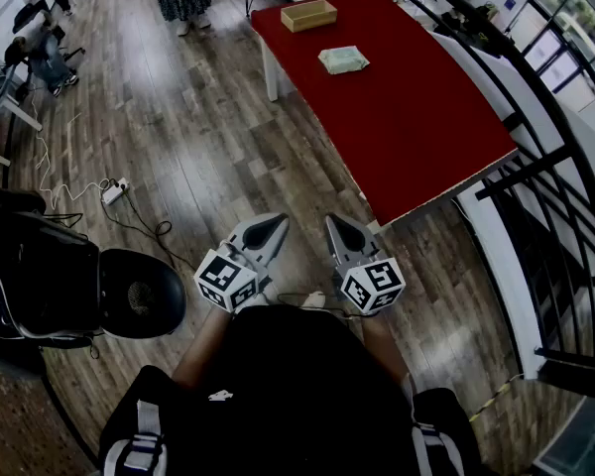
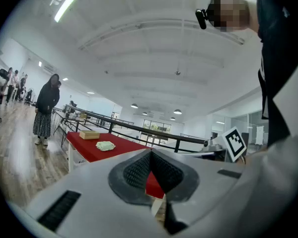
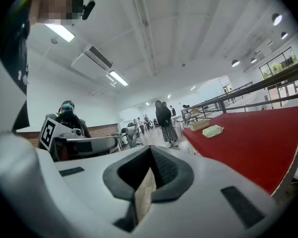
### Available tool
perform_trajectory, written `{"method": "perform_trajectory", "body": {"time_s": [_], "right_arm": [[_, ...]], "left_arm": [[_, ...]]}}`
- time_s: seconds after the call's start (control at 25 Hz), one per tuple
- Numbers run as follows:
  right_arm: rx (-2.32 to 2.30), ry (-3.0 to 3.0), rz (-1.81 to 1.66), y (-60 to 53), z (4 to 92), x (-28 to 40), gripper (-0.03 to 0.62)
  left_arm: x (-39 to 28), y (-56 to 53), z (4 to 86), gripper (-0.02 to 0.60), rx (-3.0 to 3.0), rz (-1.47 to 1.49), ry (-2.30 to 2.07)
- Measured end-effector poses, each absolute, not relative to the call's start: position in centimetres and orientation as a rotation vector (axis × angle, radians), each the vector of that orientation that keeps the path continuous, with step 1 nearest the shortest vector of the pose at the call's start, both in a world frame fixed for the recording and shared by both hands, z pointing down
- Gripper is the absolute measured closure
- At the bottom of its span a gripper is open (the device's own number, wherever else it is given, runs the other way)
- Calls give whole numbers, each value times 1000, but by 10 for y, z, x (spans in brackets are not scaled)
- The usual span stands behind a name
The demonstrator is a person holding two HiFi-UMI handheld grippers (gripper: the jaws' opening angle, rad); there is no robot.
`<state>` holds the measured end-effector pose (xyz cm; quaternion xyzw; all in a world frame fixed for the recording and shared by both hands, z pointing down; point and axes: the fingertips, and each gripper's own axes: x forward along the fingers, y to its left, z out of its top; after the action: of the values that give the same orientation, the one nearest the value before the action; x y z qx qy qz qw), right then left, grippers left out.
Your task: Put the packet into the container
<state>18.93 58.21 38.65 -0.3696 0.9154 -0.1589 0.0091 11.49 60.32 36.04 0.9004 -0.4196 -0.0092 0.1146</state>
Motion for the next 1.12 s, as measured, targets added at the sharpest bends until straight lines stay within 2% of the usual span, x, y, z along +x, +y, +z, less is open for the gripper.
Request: {"method": "perform_trajectory", "body": {"time_s": [0.4, 0.72, 1.12], "right_arm": [[-1102, 2888, -517, 560, 406, 222, 572], [-1029, 2919, -527, 522, 406, 198, 572], [-1102, 2933, -504, 415, 395, 155, 572]], "left_arm": [[145, 589, 376, 578, 2614, 3, -1303], [118, 549, 378, 578, 2571, 27, -1367], [80, 435, 365, 580, 2610, -15, -1294]]}}
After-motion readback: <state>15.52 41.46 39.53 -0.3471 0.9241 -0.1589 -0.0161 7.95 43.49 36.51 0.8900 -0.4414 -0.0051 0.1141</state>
